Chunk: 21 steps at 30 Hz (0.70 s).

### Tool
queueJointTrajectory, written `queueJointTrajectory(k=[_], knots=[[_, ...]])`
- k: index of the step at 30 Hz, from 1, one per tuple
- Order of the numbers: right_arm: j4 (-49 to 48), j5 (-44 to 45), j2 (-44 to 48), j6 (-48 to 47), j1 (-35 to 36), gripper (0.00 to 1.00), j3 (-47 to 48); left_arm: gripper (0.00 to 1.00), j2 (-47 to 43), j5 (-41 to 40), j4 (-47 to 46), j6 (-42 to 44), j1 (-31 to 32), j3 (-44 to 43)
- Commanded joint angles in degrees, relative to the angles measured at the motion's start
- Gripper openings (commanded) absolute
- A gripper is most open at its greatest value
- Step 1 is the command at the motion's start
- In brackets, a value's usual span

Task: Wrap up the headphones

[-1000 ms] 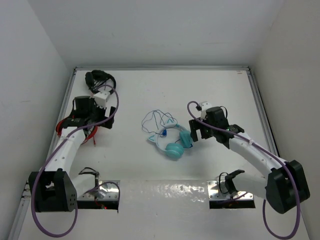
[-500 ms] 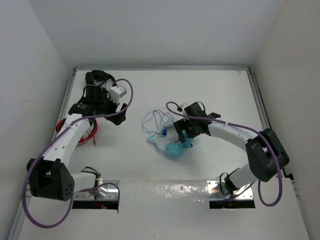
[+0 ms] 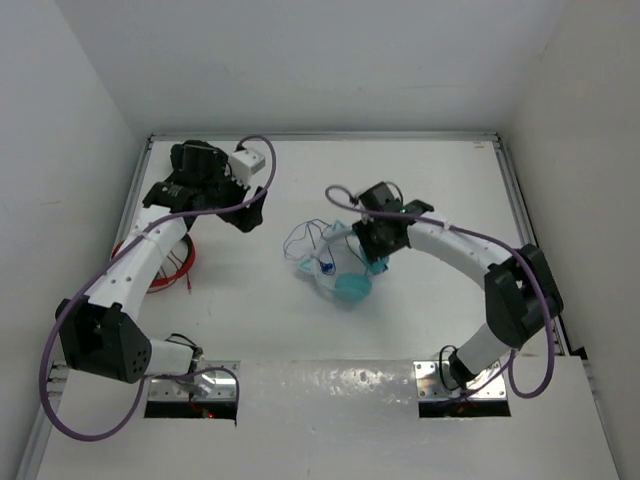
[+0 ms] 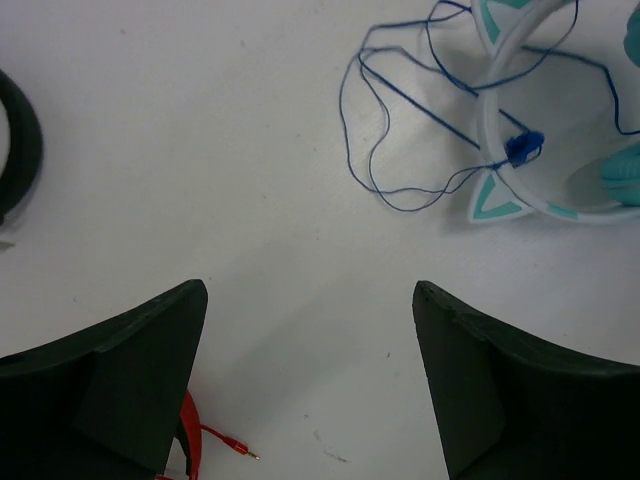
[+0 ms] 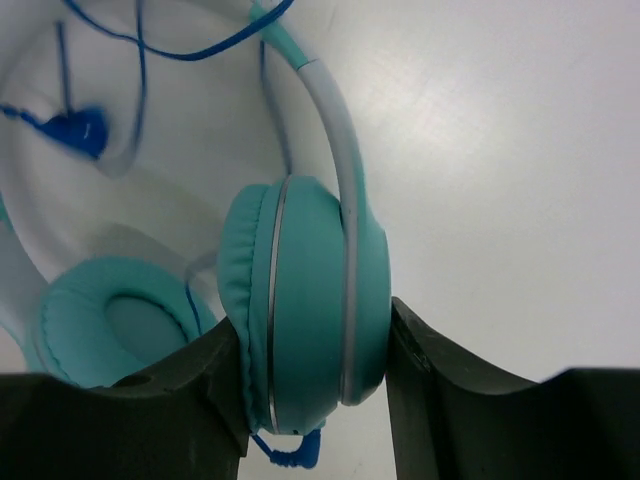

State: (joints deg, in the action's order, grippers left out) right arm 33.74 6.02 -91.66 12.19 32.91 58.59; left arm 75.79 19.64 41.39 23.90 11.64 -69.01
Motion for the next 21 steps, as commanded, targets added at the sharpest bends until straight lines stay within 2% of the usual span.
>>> queueJointTrajectory(k=[1, 3, 5, 6, 7, 8, 11, 12, 14, 18, 21], knots=[[-7.3, 9.4, 5.5, 3.2, -4.1, 0.00, 15.8, 0.82, 0.2, -1.0, -1.7, -5.4, 0.2, -6.9], [-10.8, 11.6, 8.2, 5.4, -9.1, 0.00, 22.2, 0.83, 0.2, -0.8, -2.4, -6.4, 0.2, -10.8], [-16.9, 19.2, 9.2, 2.5, -9.6, 0.00, 23.7, 0.83, 0.1, 0.5, -3.1, -7.4, 0.1, -13.7], [-18.3, 19.6, 8.7, 1.0, -9.5, 0.00, 25.3, 0.83, 0.0, 0.9, -3.2, -7.8, 0.1, -14.4], [-17.1, 18.0, 7.9, -0.7, -9.4, 0.00, 27.1, 0.84, 0.0, 2.4, -3.2, -8.0, 0.1, -15.1], [-15.3, 11.3, 6.9, -1.4, -9.0, 0.00, 29.4, 0.84, 0.1, 3.0, -2.8, -8.2, 0.0, -15.6], [-9.1, 13.2, 4.0, -2.5, -5.4, 0.00, 35.2, 0.84, 0.3, 4.4, -1.9, -8.4, -0.1, -17.1], [-7.9, 12.4, 3.6, -0.2, -8.3, 0.00, 35.5, 0.85, 0.2, 4.7, -1.7, -8.2, -0.1, -18.1], [-7.7, 10.4, 3.9, 2.8, -9.1, 0.00, 33.7, 0.85, 0.4, 5.9, -0.7, -6.8, -0.1, -19.5], [-9.3, 9.6, 3.9, -3.1, 0.1, 0.00, 30.2, 0.86, 2.4, 6.4, 0.6, -4.0, 0.0, -25.4], [-10.6, 7.7, 3.8, -0.7, 2.0, 0.00, 30.4, 0.86, 5.1, 8.2, 2.2, -1.8, 0.5, -29.5]])
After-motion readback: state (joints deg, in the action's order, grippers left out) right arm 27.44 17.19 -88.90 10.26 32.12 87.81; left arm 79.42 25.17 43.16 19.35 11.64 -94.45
